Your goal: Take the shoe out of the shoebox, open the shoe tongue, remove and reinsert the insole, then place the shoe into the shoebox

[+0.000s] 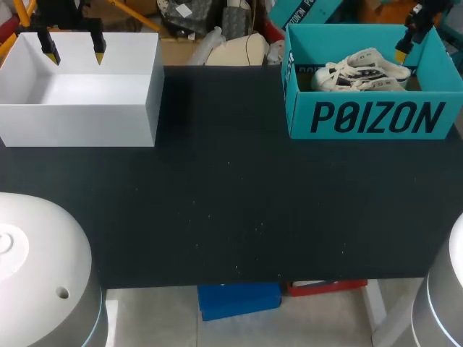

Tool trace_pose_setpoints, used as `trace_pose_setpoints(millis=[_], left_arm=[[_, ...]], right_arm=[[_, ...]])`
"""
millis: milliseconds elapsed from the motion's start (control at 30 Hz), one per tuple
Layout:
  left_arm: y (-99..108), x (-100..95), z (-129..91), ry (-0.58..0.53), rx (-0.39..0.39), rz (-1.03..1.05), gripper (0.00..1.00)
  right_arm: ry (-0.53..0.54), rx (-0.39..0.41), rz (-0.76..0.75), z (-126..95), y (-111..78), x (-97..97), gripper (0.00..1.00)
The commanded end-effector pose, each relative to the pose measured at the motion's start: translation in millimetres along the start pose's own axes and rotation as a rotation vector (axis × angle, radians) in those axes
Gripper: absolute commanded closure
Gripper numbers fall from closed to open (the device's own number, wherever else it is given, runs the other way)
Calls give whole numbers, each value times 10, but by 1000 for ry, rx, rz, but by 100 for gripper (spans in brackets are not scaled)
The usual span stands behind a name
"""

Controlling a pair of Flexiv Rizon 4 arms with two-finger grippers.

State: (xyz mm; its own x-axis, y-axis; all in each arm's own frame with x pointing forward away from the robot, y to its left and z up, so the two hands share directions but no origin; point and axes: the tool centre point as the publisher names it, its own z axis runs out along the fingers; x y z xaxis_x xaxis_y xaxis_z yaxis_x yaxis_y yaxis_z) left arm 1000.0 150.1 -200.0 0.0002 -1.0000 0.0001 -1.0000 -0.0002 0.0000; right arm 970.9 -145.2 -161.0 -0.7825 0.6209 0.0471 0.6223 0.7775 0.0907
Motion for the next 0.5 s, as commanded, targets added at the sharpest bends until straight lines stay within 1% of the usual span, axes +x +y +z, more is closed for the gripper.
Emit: trace_pose_setpoints(millis=[33,67,100,133,200,300,367,400,433,500], left_arm=[[0,0,0,0,0,0,0],[0,0,0,0,0,0,0],[0,0,0,0,0,0,0],[0,0,0,0,0,0,0],[0,0,0,0,0,0,0],[0,0,0,0,0,0,0],[0,0,0,0,0,0,0],[0,0,0,0,0,0,0],[0,0,0,0,0,0,0],[0,0,0,0,0,0,0]], right_arm=[[58,0,-589,-5,-8,-29,0],[58,0,-589,-5,-8,-29,0],[39,14,-624,4,11,-66,0],[47,7,-646,18,33,-100,0],[26,46,-701,63,73,-180,0],[13,76,-736,125,120,-283,0],[14,57,-719,175,144,-353,0],[7,59,-717,184,167,-380,0],[-9,80,-743,195,198,-396,0],[-22,56,-737,233,249,-457,0]])
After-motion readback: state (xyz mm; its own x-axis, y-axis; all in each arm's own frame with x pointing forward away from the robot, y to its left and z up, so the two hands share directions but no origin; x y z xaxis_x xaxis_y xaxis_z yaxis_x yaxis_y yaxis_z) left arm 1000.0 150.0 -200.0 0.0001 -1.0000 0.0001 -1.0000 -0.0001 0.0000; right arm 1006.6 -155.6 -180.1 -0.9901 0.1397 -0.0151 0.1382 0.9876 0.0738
